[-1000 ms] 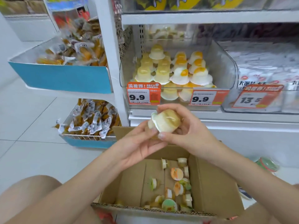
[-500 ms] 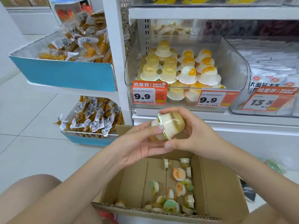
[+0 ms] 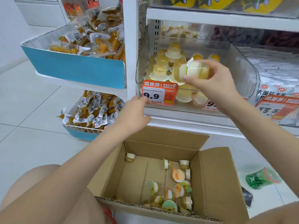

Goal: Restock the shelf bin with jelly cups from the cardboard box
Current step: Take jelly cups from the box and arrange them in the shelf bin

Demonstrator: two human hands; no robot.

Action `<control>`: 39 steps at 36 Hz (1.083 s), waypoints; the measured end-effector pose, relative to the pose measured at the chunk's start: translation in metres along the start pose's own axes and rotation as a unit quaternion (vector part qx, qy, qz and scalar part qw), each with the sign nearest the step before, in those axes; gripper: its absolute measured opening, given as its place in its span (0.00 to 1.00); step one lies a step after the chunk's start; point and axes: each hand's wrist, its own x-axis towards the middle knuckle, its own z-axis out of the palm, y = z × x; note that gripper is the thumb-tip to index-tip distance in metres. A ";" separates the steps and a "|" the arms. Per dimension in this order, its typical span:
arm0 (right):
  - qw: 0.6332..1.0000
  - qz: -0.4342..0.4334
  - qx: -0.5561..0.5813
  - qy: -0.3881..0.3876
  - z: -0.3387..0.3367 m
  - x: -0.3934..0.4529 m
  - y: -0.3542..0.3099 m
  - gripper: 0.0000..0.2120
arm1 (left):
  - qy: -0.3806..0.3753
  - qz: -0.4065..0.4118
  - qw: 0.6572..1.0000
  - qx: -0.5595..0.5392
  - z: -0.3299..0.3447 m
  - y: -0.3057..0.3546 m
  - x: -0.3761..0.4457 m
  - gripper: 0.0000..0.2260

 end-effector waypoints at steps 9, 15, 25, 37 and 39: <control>0.963 0.006 -0.268 -0.036 0.029 0.096 -0.040 0.37 | 0.028 0.014 1.000 -0.003 -0.005 -0.006 0.019 0.21; 0.926 0.039 -0.367 -0.081 0.045 0.106 -0.050 0.35 | 0.010 0.014 1.000 0.012 -0.004 -0.008 0.020 0.21; 0.911 0.073 -0.390 -0.110 0.058 0.110 -0.051 0.42 | 0.002 0.029 0.999 0.037 0.001 -0.010 0.019 0.21; 0.950 -0.035 -0.310 -0.013 0.037 0.091 -0.029 0.30 | -0.012 0.037 0.997 0.065 0.008 -0.013 0.012 0.21; 0.965 -0.106 -0.240 0.010 0.026 0.062 -0.022 0.23 | -0.020 0.036 0.997 0.065 0.014 -0.017 0.010 0.20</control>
